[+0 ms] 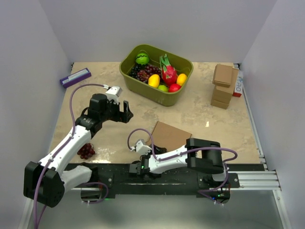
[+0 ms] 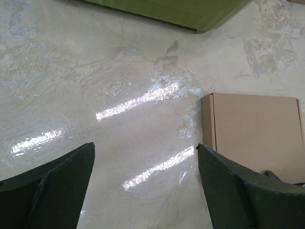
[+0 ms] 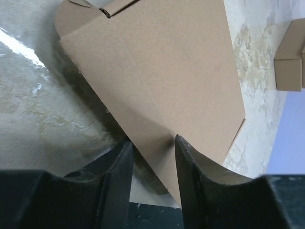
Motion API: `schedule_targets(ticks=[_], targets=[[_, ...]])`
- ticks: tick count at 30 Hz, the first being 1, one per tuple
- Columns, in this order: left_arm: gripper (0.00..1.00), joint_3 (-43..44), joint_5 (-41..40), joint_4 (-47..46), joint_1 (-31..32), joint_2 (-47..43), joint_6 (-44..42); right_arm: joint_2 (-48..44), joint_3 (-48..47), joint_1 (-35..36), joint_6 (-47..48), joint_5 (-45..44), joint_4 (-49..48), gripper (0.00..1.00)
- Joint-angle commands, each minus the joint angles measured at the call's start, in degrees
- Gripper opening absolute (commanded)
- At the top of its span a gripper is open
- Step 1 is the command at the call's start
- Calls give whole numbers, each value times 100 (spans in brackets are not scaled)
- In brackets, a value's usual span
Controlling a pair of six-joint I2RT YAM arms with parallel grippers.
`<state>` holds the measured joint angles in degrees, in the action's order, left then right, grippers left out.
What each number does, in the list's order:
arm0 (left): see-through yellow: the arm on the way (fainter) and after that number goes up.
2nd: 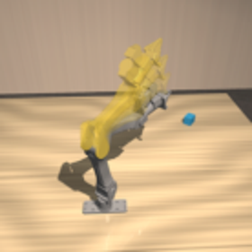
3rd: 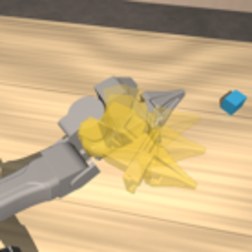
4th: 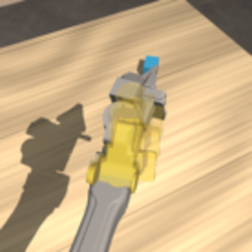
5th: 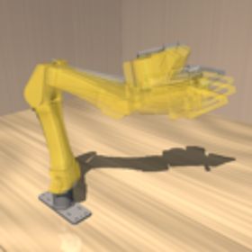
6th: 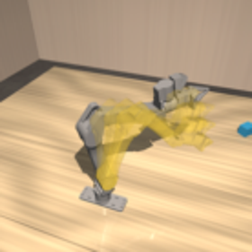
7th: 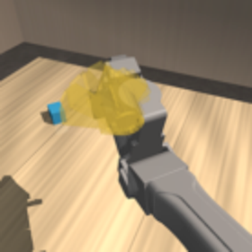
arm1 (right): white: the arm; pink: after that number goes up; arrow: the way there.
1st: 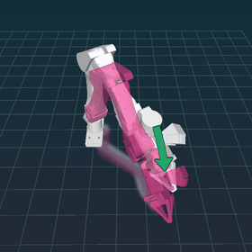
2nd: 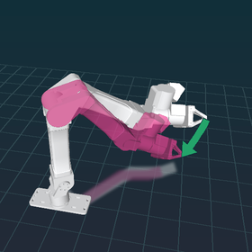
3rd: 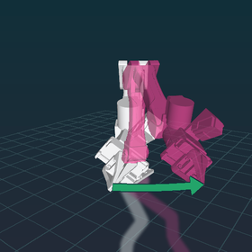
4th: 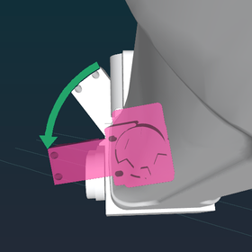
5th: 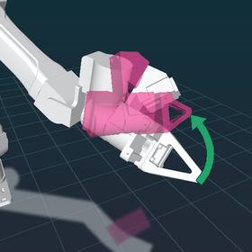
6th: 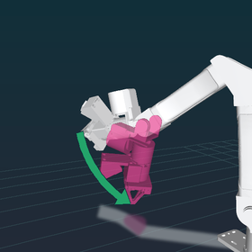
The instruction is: Fold the paper box
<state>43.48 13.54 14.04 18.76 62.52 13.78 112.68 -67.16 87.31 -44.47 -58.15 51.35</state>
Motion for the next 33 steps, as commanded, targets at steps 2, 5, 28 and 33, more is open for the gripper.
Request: schedule_targets(ticks=[2, 5, 28, 33], targets=[[93, -16, 193, -121, -48, -170, -156, -35, -140, -30, -159, -382, 226, 32], [93, -33, 202, -130, -48, -214, -165, -308, -35, -30, 201, -320, -54, 22], [93, -95, 474, -226, -48, -768, -244, -2233, -1405, -969, 3065, 3133, 287, 2], [93, -121, 825, -384, -48, -943, -332, -2268, -1748, -1374, 3550, 3870, 428, 2]])
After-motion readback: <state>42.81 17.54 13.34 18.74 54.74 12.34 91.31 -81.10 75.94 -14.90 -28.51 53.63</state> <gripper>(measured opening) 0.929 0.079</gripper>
